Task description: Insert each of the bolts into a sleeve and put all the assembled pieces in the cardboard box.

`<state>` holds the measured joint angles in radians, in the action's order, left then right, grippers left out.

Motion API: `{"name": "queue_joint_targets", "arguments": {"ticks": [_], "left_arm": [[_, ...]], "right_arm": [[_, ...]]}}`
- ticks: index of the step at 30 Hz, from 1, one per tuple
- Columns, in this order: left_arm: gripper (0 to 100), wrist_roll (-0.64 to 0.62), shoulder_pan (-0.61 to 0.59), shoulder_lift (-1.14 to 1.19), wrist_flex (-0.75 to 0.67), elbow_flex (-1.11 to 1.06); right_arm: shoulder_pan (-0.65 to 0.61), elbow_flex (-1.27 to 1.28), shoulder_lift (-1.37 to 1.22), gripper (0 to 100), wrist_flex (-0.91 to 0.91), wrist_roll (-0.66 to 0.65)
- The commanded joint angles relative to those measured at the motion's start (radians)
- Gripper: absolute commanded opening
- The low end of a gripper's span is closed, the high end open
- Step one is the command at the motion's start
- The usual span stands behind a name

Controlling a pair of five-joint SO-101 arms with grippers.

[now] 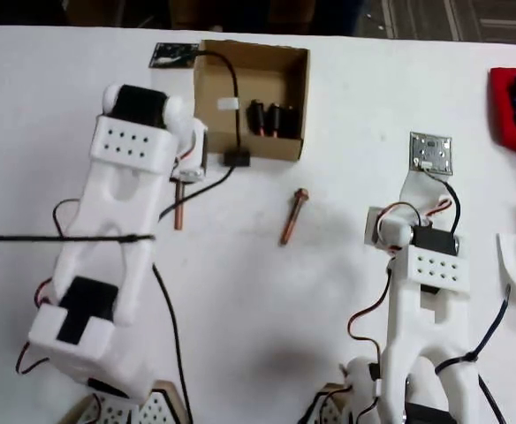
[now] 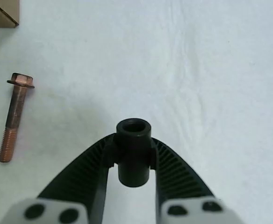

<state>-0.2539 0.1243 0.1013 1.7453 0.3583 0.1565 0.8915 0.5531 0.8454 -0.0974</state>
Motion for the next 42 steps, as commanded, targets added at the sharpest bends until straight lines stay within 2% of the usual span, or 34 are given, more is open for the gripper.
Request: {"name": "queue_joint_targets", "arguments": {"ticks": [1, 5, 9, 14, 21, 26, 30, 35, 42], "left_arm": [[3, -0.006, 0.008, -0.117, -0.077, -0.022], [3, -0.006, 0.012, -0.241, -0.224, -0.151], [3, -0.006, 0.008, -0.41, -0.397, -0.386], [3, 0.0, -0.002, -0.647, -0.706, -0.7], [3, 0.0, -0.002, -0.944, -1.214, -1.11], [3, 0.002, 0.005, -1.138, -1.55, -1.389], [3, 0.002, 0.006, -1.277, -1.76, -1.569], [3, 0.002, 0.008, -1.392, -1.82, -1.695], [3, 0.0, 0.021, -1.409, -1.82, -1.75]], "right_arm": [[0.001, -0.005, 0.045, 2.0, -0.016, 0.005], [0.001, -0.005, 0.047, 2.0, -0.016, 0.003], [0.001, -0.005, 0.048, 2.0, -0.015, 0.003], [0.001, -0.005, 0.05, 2.0, -0.015, 0.003], [-0.004, 0.005, 0.051, 2.0, -0.016, 0.0], [-0.056, 0.015, 0.051, 2.0, -0.015, -0.002], [-0.11, 0.023, 0.051, 2.0, -0.012, -0.002], [-0.157, 0.063, 0.12, 2.0, -0.01, -0.002], [-0.282, 0.299, 0.533, 2.0, -0.054, -0.002]]}}
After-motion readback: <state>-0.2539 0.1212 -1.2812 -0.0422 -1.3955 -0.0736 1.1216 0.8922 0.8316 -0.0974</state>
